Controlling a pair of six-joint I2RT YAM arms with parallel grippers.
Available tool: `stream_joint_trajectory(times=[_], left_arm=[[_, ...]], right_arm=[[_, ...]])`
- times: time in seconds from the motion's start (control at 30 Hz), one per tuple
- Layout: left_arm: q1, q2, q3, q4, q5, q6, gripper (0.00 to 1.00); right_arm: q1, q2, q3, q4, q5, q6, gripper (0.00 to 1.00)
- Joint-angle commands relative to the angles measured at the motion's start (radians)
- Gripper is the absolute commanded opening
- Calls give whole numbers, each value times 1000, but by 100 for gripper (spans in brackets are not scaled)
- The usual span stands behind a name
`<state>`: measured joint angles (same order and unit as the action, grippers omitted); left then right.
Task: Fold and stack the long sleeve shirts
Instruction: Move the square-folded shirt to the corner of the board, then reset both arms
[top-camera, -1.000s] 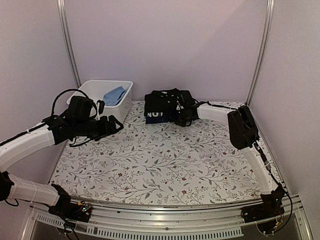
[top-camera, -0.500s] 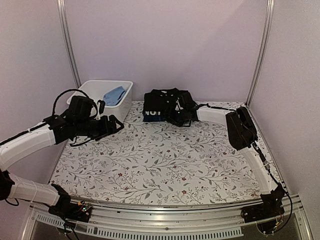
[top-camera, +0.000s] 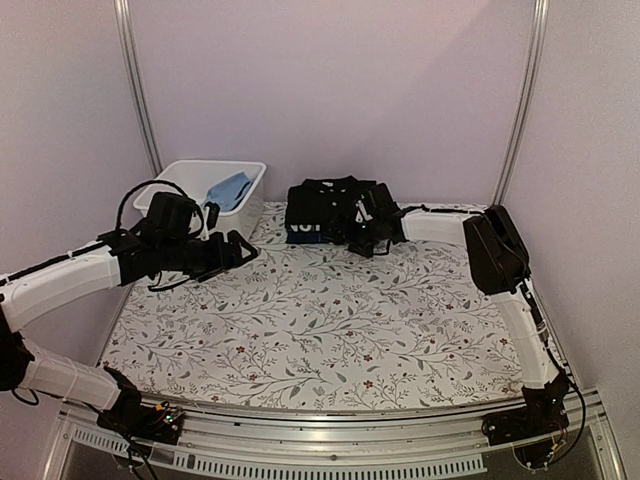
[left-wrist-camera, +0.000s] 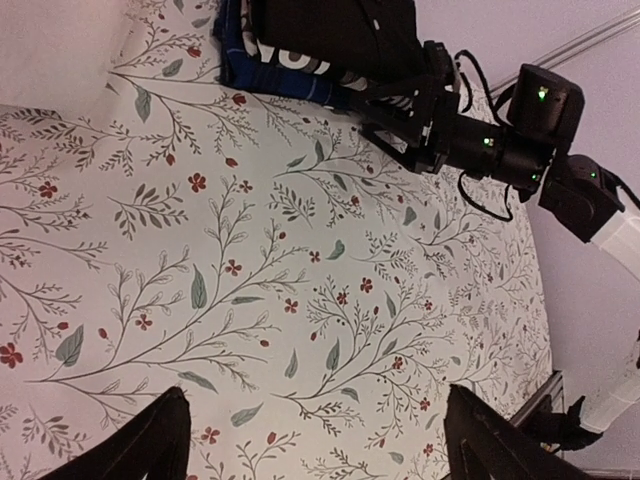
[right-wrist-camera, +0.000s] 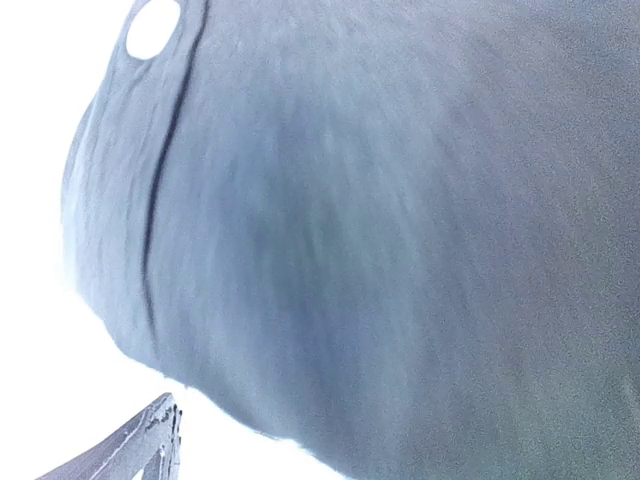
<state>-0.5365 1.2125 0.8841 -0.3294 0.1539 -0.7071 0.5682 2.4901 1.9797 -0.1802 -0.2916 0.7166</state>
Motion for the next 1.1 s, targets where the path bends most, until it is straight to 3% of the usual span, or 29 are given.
stream_joint_trajectory(times=[0.0, 0.43, 0.7, 1.07], left_arm=[[3, 25, 35, 43, 19, 2, 88], [-104, 73, 89, 74, -73, -3, 99], [-166, 74, 95, 92, -129, 41, 100], [-188, 21, 41, 162, -174, 105, 100]], right_arm=[[-2, -150, -114, -10, 3, -33, 99], [4, -692, -622, 65, 99, -118, 99], [11, -1040, -902, 87, 217, -167, 99], [12, -1394, -1140, 74, 333, -216, 99]])
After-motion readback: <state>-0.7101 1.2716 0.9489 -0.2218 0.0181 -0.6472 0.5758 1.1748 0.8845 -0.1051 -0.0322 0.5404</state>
